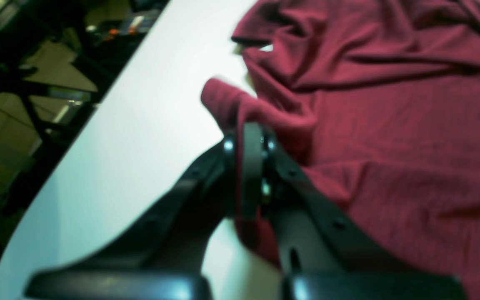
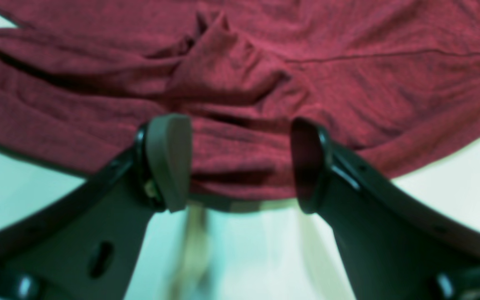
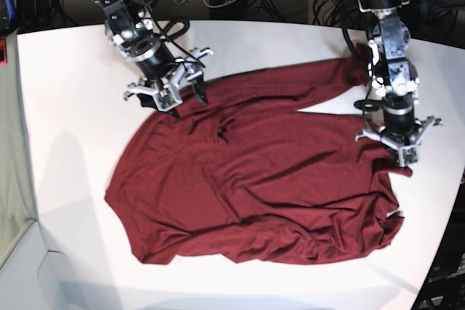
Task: Layout the t-shirt on the table in an organized manner, then fold the t-shirt properly
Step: 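Grasp the shirt edge near the sleeve with the left gripper, then pull the shirt edges apart with both grippers to smooth it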
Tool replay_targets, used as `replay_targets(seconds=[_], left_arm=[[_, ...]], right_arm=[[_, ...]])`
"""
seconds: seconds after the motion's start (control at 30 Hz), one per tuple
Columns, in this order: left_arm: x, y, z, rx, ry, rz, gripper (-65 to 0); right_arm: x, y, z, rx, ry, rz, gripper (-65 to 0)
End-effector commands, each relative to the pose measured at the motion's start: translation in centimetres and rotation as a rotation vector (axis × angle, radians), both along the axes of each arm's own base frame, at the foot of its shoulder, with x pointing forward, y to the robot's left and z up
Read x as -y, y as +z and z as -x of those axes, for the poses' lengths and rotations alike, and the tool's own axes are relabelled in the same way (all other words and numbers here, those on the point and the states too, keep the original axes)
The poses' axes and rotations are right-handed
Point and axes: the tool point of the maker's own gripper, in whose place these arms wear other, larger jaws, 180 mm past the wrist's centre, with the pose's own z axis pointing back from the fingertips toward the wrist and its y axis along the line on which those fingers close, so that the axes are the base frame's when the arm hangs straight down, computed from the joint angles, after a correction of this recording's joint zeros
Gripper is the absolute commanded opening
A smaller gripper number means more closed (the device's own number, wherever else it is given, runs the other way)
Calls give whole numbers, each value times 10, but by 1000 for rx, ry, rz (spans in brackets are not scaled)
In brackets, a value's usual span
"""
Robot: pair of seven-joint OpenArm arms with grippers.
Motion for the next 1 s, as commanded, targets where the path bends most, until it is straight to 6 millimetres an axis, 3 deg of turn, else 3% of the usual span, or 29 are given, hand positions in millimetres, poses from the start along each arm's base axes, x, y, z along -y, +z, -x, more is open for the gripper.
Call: replay_targets(seconds=[0.0, 0.33, 0.57, 0.67, 0.87, 0.97], left_arm=[[-10, 18, -3, 41, -6, -46, -648], [-43, -22, 62, -217, 10, -192, -646], [-48, -31, 78, -269, 10, -238, -640], [-63, -25, 84, -255, 65, -228, -557], [-75, -12, 92, -215, 129, -218, -273], [-75, -4, 90, -196, 130, -226, -195]], right_arm=[[-2, 14, -6, 49, 5, -20, -269], [-3, 13, -5, 47, 7, -21, -269], [-5, 12, -3, 40, 6, -28, -269], [-5, 11, -2, 39, 6, -28, -269], [-5, 11, -2, 39, 6, -27, -269], [-5, 12, -2, 40, 6, -28, -269]])
